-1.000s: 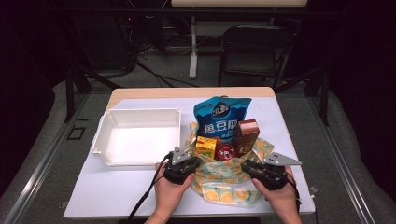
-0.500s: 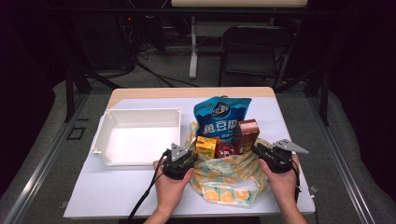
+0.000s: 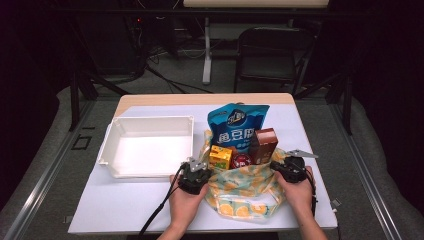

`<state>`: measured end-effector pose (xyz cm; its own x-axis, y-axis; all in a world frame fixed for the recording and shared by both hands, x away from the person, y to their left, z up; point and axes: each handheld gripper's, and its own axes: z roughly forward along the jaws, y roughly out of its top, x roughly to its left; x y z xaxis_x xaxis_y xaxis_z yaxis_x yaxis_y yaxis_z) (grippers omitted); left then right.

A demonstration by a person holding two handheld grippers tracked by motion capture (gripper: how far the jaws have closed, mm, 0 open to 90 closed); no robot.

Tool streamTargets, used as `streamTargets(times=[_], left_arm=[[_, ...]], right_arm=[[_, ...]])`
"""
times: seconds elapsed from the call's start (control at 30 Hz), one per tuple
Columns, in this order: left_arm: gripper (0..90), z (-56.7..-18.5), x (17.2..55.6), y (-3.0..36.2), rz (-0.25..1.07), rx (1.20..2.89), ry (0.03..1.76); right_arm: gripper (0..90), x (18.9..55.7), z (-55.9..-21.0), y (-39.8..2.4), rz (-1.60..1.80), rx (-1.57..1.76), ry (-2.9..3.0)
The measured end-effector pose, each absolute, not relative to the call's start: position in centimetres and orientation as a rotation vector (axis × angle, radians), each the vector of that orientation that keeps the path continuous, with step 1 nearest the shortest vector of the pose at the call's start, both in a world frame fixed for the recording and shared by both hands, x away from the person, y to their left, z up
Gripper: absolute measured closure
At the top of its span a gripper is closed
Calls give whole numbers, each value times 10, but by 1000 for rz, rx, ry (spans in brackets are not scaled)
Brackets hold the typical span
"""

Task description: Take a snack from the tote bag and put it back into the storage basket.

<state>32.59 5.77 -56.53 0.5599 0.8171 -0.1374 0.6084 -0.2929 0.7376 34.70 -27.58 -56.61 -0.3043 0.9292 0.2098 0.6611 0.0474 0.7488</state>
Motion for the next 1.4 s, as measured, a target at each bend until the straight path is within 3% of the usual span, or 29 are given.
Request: streamTargets(times=[0.13, 0.53, 0.8, 1.03, 1.3, 1.4], left_arm=[[873, -562, 322, 62, 363, 1983, 1107], [721, -521, 308, 83, 383, 1851, 1003], [630, -489, 322, 89, 402, 1783, 954], [601, -469, 332, 89, 410, 1756, 924], [586, -473, 332, 85, 399, 1778, 927], [586, -478, 330, 88, 397, 1770, 945]], right_arm=[[692, 337, -556, -278, 1178, 1534, 1953], [512, 295, -490, -286, 1385, 1362, 1748], [489, 290, -480, -272, 1382, 1311, 1752], [483, 288, -475, -271, 1407, 1301, 1741], [489, 292, -461, -273, 1424, 1279, 1721], [453, 293, -456, -271, 1435, 1275, 1720]])
